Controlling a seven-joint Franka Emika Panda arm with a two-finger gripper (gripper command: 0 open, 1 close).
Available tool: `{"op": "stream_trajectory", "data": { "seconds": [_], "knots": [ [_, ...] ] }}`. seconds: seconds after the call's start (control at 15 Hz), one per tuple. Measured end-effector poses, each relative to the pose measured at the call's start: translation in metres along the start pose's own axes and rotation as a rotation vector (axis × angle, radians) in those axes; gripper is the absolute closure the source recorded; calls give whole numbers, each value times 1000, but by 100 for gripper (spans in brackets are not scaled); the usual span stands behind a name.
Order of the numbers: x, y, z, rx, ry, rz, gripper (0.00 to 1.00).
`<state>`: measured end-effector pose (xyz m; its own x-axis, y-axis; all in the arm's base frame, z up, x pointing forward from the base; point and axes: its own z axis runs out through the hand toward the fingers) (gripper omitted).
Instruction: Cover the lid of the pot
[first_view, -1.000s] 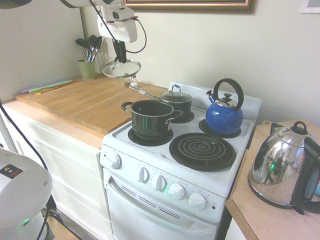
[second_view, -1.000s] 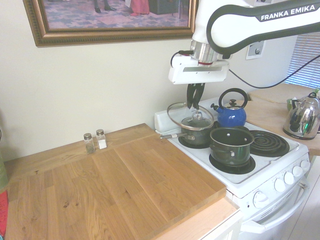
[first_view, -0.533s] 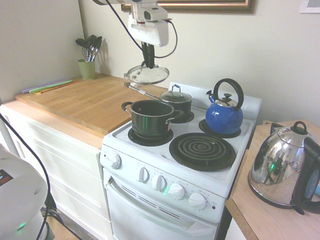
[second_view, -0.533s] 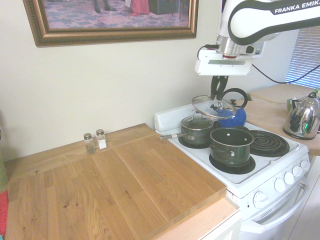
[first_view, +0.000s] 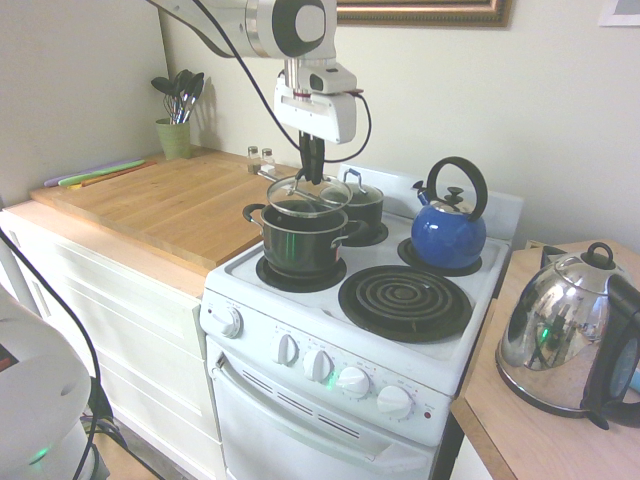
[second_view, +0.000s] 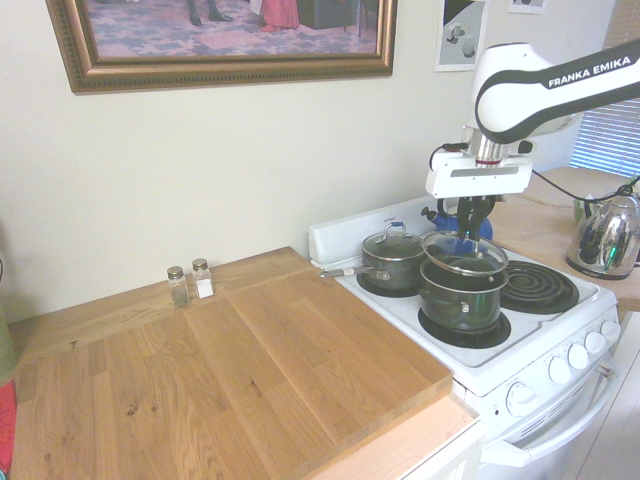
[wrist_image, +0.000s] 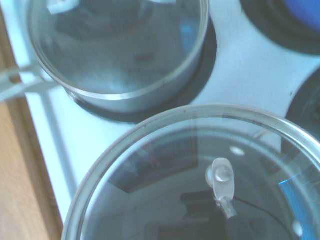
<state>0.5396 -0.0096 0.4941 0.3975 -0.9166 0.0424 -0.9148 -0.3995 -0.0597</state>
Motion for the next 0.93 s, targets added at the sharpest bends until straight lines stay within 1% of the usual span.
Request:
{"op": "stream_trajectory", "data": {
  "seconds": [0.2,0.4,0.67,0.93],
  "knots": [
    [-12,-2,19,-2,0,-28,100],
    [-17,-6,25,-7,0,-41,100],
    [-16,-6,24,-10,10,-45,100],
    [-21,-2,13,-19,24,-48,100]
  ]
}}
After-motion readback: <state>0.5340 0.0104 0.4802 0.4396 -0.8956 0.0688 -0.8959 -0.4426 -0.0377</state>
